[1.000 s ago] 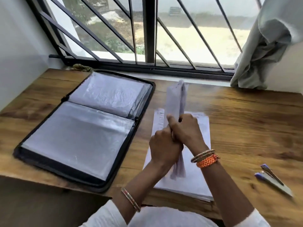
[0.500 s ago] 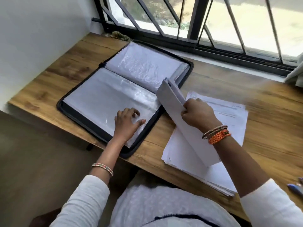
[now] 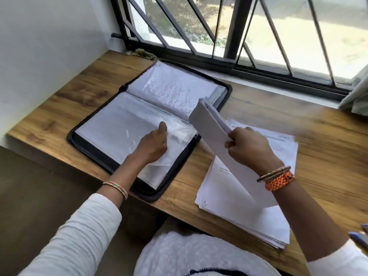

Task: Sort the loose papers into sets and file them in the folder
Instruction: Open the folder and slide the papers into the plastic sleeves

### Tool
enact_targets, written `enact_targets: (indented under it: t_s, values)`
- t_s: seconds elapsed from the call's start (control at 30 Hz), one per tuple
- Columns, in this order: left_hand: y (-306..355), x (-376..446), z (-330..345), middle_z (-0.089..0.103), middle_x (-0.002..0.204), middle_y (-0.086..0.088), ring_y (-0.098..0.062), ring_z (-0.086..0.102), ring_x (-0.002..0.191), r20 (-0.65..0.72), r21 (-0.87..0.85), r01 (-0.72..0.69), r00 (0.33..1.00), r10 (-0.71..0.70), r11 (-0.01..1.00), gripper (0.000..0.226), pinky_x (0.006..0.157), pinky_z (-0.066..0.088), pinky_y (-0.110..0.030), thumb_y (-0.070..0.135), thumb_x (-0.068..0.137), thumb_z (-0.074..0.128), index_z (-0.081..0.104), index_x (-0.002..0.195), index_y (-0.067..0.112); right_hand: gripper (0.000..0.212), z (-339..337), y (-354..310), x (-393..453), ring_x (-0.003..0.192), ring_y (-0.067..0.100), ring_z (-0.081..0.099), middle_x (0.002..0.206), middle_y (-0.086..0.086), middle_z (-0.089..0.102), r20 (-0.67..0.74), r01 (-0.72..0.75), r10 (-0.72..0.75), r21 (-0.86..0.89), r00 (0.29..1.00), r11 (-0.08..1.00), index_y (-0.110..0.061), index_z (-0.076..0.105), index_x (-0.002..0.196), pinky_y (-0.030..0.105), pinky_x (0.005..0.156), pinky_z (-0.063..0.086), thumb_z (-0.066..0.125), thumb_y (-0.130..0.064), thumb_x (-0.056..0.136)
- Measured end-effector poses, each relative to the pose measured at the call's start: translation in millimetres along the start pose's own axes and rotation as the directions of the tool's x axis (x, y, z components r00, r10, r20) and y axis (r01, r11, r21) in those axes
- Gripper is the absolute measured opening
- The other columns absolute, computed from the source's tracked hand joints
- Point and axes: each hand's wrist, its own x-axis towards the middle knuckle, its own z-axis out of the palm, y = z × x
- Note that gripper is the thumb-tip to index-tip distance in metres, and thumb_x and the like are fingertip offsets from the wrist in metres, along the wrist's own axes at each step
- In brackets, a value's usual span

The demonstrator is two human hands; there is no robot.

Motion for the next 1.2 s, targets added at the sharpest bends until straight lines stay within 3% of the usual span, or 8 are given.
enact_targets:
  t_s: [0.2, 0.27, 0.4, 0.5, 0.63, 0.8, 1.0, 1.2]
  values:
    - [12.6, 10.3, -9.3, 0.068, 0.093, -0.01, -0.034, 0.064, 0.082, 0.049, 0.542, -0.158, 0.986, 0.157, 0.826, 0.043, 0.055, 0.029, -0.027, 0.047, 0.095, 0.045, 0.041, 0.123, 0.014, 0.027, 2.4, -2.8, -16.4, 0.084, 0.029, 0.061, 0.094, 0.007, 0.062, -0.012, 0.234, -0.244, -0.239, 0.97, 0.942, -0.02, 0.061, 0.117, 0.029, 0.06, 0.035, 0.049, -0.019, 0.092]
    - [19.5, 11.6, -7.5, 0.066, 0.104, -0.008, -0.033, 0.063, 0.092, 0.069, 0.59, -0.169, 0.985, 0.16, 0.79, 0.037, 0.059, 0.031, -0.028, 0.032, 0.093, 0.05, 0.046, 0.125, 0.015, 0.025, 8.7, -4.1, -21.1, 0.082, 0.03, 0.063, 0.094, 0.006, 0.066, -0.008, 0.277, -0.29, -0.275, 0.957, 0.92, -0.019, 0.063, 0.11, 0.029, 0.059, 0.031, 0.051, -0.013, 0.089]
    - [32.3, 15.5, -19.5, 0.062, 0.107, -0.008, -0.033, 0.059, 0.1, -0.09, 0.462, -0.069, 0.988, 0.124, 0.884, 0.03, 0.068, 0.039, -0.033, 0.01, 0.087, 0.047, 0.059, 0.114, 0.016, 0.021, 22.3, -11.2, -28.4, 0.044, 0.023, 0.055, 0.056, 0.0, 0.058, -0.013, 0.312, -0.336, -0.339, 0.942, 0.888, -0.016, 0.064, 0.065, 0.024, 0.044, 0.024, 0.074, -0.001, 0.054]
    - [33.8, 24.2, -51.9, 0.065, 0.106, -0.01, -0.033, 0.061, 0.101, -0.144, 0.338, 0.061, 0.99, -0.012, 0.939, 0.024, 0.078, 0.045, -0.034, 0.012, 0.083, 0.053, 0.066, 0.102, 0.015, 0.028, 28.4, -20.8, -29.6, 0.036, 0.021, 0.049, 0.048, -0.001, 0.052, -0.038, 0.347, -0.378, -0.321, 0.925, 0.881, -0.015, 0.059, 0.055, 0.022, 0.042, 0.02, 0.074, 0.002, 0.039]
    - [32.9, 29.9, -84.5, 0.069, 0.103, -0.009, -0.031, 0.064, 0.095, -0.21, 0.2, 0.104, 0.976, -0.062, 0.974, 0.02, 0.078, 0.047, -0.034, 0.016, 0.083, 0.057, 0.072, 0.098, 0.014, 0.014, 32.5, -38.1, -27.2, 0.054, 0.023, 0.059, 0.063, 0.005, 0.061, 0.02, 0.384, -0.391, -0.247, 0.92, 0.89, -0.012, 0.064, 0.068, 0.026, 0.049, 0.03, 0.068, -0.001, 0.061]
    - [53.7, 11.6, -74.9, 0.067, 0.098, -0.008, -0.032, 0.064, 0.089, -0.311, 0.227, -0.006, 0.947, 0.078, 0.974, 0.02, 0.07, 0.045, -0.033, 0.018, 0.088, 0.056, 0.071, 0.098, 0.01, 0.016, 25.0, -58.3, -10.9, 0.07, 0.029, 0.059, 0.059, 0.001, 0.039, -0.011, 0.386, -0.394, -0.181, 0.919, 0.905, -0.01, 0.06, 0.081, 0.027, 0.046, 0.02, 0.052, 0.002, 0.074]
    - [64.7, -14.5, -60.3, 0.06, 0.104, -0.006, -0.034, 0.062, 0.091, -0.298, 0.278, 0.058, 0.954, 0.029, 0.959, 0.02, 0.066, 0.04, -0.033, 0.012, 0.088, 0.051, 0.064, 0.104, 0.013, 0.018, 28.1, -82.2, 14.3, 0.088, 0.032, 0.062, 0.095, 0.009, 0.064, -0.057, 0.416, -0.427, -0.146, 0.902, 0.898, -0.01, 0.063, 0.097, 0.03, 0.063, 0.032, 0.054, -0.011, 0.081]
    - [60.8, -41.6, -44.2, 0.052, 0.109, -0.005, -0.029, 0.056, 0.098, -0.288, 0.191, 0.133, 0.955, -0.074, 0.973, 0.02, 0.062, 0.042, -0.035, 0.011, 0.092, 0.049, 0.059, 0.108, 0.015, 0.022, 39.6, -106.8, 33.7, 0.09, 0.032, 0.064, 0.097, 0.008, 0.066, -0.098, 0.42, -0.433, -0.127, 0.896, 0.899, -0.013, 0.063, 0.104, 0.031, 0.063, 0.032, 0.049, -0.019, 0.088]
